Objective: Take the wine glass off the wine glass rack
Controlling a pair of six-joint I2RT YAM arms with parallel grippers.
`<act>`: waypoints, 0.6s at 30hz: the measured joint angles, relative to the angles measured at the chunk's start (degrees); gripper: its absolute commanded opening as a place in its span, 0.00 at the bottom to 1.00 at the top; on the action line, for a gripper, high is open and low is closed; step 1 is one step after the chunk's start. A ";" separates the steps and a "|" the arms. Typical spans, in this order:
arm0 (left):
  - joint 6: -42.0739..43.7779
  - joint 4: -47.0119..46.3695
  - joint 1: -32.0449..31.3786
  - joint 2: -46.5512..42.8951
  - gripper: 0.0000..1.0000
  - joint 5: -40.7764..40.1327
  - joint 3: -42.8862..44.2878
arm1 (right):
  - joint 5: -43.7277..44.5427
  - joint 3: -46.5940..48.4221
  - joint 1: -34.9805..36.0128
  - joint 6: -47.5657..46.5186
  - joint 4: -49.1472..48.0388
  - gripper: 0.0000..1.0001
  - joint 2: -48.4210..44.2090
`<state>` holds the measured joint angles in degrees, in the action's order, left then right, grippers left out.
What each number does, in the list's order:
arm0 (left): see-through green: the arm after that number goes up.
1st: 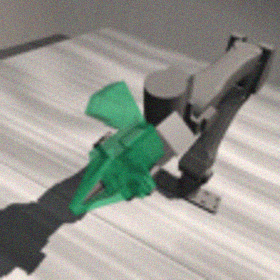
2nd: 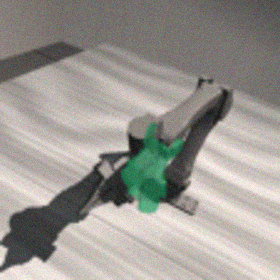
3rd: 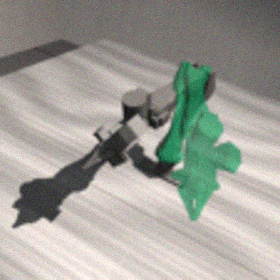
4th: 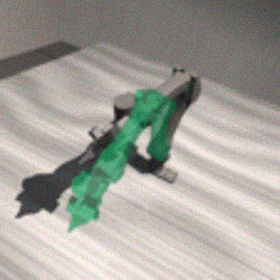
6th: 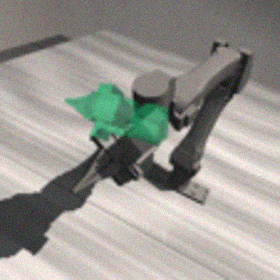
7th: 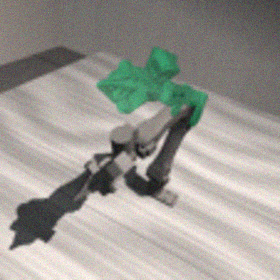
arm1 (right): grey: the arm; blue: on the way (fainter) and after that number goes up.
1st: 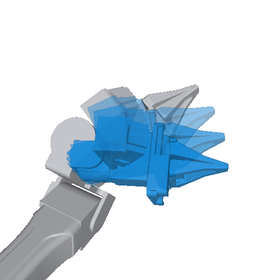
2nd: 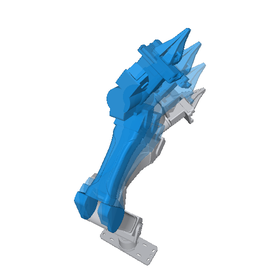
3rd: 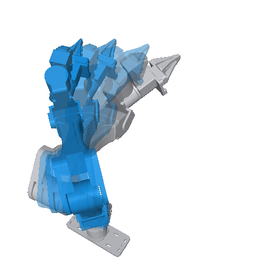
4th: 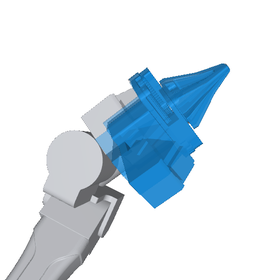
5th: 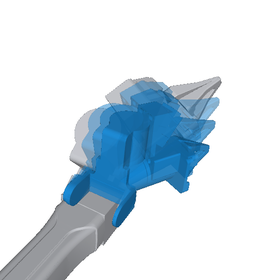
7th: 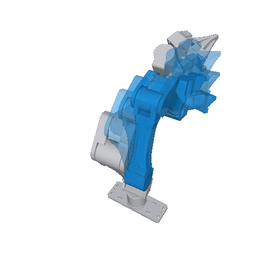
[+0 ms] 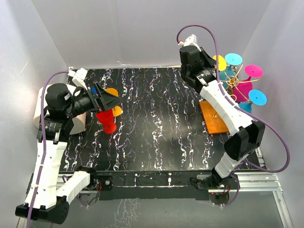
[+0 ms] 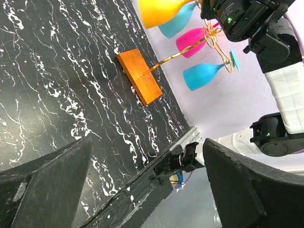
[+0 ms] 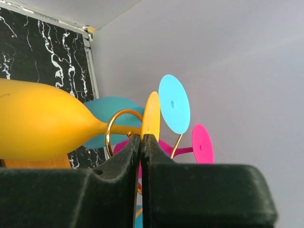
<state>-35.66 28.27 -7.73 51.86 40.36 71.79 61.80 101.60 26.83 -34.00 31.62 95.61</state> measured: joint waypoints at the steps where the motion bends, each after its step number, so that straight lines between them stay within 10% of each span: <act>1: -0.02 0.02 0.00 0.00 0.99 0.02 0.00 | 0.00 -0.39 -0.02 0.04 0.11 0.00 -0.35; 18: -0.57 -0.61 0.00 0.00 0.99 0.70 -0.24 | -0.48 -8.48 1.79 3.13 1.77 0.00 -9.90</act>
<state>-36.23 27.66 -7.73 51.86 41.06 71.55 61.32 93.12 28.62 -30.87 33.39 85.71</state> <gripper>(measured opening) 0.986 0.018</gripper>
